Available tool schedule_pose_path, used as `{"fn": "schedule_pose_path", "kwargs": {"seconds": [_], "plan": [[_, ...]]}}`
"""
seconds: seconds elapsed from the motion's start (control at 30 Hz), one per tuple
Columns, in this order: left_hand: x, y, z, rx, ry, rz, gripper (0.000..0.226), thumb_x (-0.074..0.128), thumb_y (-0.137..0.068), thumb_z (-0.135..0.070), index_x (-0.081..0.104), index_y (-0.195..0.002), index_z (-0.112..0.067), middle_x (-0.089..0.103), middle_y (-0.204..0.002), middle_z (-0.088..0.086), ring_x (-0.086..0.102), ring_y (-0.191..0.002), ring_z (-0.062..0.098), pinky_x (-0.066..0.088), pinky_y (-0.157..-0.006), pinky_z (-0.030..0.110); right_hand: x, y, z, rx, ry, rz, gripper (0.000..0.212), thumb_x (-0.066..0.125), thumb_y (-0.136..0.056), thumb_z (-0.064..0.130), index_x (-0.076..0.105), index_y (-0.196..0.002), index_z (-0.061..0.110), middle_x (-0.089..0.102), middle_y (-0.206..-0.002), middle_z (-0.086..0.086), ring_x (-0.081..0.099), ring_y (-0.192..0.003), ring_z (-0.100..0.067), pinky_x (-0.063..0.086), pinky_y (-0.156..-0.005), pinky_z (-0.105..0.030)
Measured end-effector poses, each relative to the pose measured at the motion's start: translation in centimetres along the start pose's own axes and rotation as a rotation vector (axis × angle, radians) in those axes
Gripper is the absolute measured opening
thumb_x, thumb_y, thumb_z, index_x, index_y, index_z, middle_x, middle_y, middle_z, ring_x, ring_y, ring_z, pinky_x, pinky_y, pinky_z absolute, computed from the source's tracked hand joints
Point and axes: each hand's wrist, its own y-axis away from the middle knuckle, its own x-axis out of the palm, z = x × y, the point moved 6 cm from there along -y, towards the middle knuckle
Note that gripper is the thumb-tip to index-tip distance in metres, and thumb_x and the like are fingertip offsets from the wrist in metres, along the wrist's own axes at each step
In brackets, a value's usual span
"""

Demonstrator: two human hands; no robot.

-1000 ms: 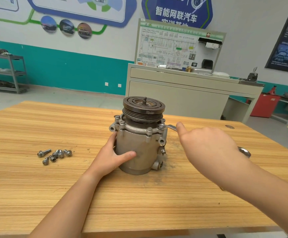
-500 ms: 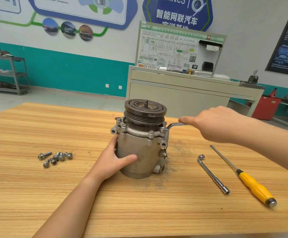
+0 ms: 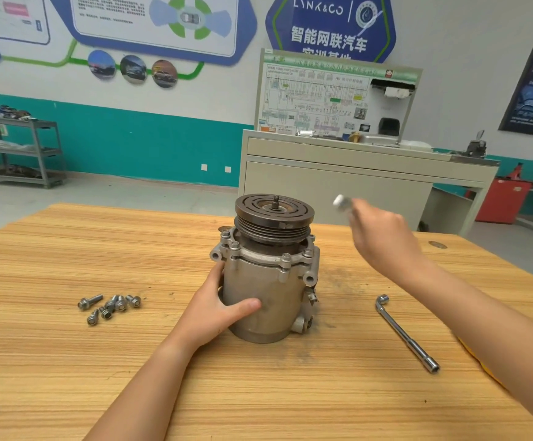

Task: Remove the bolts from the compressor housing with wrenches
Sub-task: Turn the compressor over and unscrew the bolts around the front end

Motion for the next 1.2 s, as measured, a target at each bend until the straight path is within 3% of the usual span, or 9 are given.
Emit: {"fn": "schedule_pose_path", "kwargs": {"seconds": [0.1,0.23,0.33,0.5,0.63,0.77,1.0,1.13,1.2], "plan": [[0.1,0.1,-0.2,0.004,-0.009,-0.002,0.109,0.074,-0.045,-0.059,0.033,-0.142,-0.03,0.051,-0.127,-0.021,0.049,-0.106,-0.018,0.042,-0.077,0.003,-3.1,2.5,-0.5,0.079,-0.235,-0.079,0.034,0.035,-0.098,0.02,0.042,-0.129,0.009,0.053,-0.058,-0.002,0.051,-0.052,-0.022,0.034,-0.045,-0.03],[0.0,0.1,-0.2,-0.004,-0.023,-0.003,0.111,0.073,-0.045,-0.061,0.031,-0.143,-0.031,0.049,-0.126,-0.023,0.047,-0.108,-0.015,0.041,-0.079,0.006,-2.5,5.5,1.1,-0.021,0.103,0.297,0.048,0.029,-0.098,0.026,0.013,-0.143,0.031,0.05,-0.063,0.006,0.049,-0.056,-0.014,0.034,-0.045,-0.027],[0.1,0.1,-0.2,-0.002,-0.03,0.003,0.111,0.073,-0.046,-0.061,0.03,-0.143,-0.031,0.049,-0.125,-0.024,0.047,-0.107,-0.017,0.041,-0.079,0.005,-2.6,6.4,2.4,-0.081,0.281,0.371,0.06,0.031,-0.097,0.019,-0.002,-0.144,0.036,0.039,-0.061,0.008,0.038,-0.056,-0.015,0.023,-0.044,-0.025],[0.0,0.2,-0.3,-0.005,-0.037,0.0,0.109,0.072,-0.046,-0.061,0.032,-0.142,-0.031,0.051,-0.128,-0.02,0.047,-0.109,-0.016,0.04,-0.08,0.006,-4.0,6.3,4.0,-0.091,0.439,0.374,0.074,0.033,-0.083,0.0,0.004,-0.146,0.026,0.031,-0.058,0.005,0.025,-0.047,-0.012,0.018,-0.041,-0.027],[0.1,0.2,-0.3,0.0,-0.027,-0.001,0.106,0.072,-0.046,-0.06,0.034,-0.141,-0.031,0.051,-0.125,-0.023,0.048,-0.109,-0.015,0.041,-0.081,0.007,-4.6,5.9,6.2,-0.164,0.584,0.447,0.072,0.039,-0.083,-0.003,0.008,-0.146,0.011,0.028,-0.058,0.003,0.024,-0.045,-0.014,0.02,-0.038,-0.027],[0.1,0.3,-0.4,0.004,-0.032,-0.004,0.104,0.074,-0.051,-0.056,0.033,-0.142,-0.03,0.051,-0.128,-0.019,0.049,-0.113,-0.007,0.042,-0.087,0.015,-4.0,6.0,7.0,-0.16,0.602,0.502,0.07,0.038,-0.085,-0.004,0.004,-0.145,0.001,0.038,-0.064,-0.005,0.028,-0.049,-0.017,0.02,-0.038,-0.028],[0.1,0.2,-0.2,0.005,-0.016,-0.012,0.091,0.082,-0.067,-0.037,0.032,-0.143,-0.029,0.05,-0.122,-0.024,0.048,-0.106,-0.015,0.042,-0.077,0.006,-3.3,5.0,4.8,-0.277,0.63,0.418,0.058,0.032,-0.091,0.009,0.013,-0.145,0.017,0.037,-0.056,0.006,0.034,-0.046,-0.012,0.022,-0.038,-0.023],[0.0,0.1,0.0,0.003,-0.018,-0.018,0.088,0.08,-0.068,-0.036,0.032,-0.141,-0.031,0.05,-0.122,-0.025,0.048,-0.105,-0.017,0.042,-0.077,0.006,-2.8,3.1,3.1,-0.351,0.636,0.355,0.049,0.035,-0.089,0.005,0.031,-0.135,0.023,0.036,-0.055,0.006,0.033,-0.044,-0.012,0.02,-0.038,-0.024],[0.0,0.2,0.0,0.004,-0.02,-0.019,0.087,0.08,-0.066,-0.037,0.033,-0.14,-0.032,0.05,-0.122,-0.026,0.049,-0.104,-0.018,0.042,-0.076,0.005,-1.6,2.2,2.1,-0.346,0.631,0.323,0.051,0.038,-0.088,0.002,0.031,-0.134,0.023,0.036,-0.055,0.006,0.033,-0.044,-0.013,0.02,-0.038,-0.025]]}}
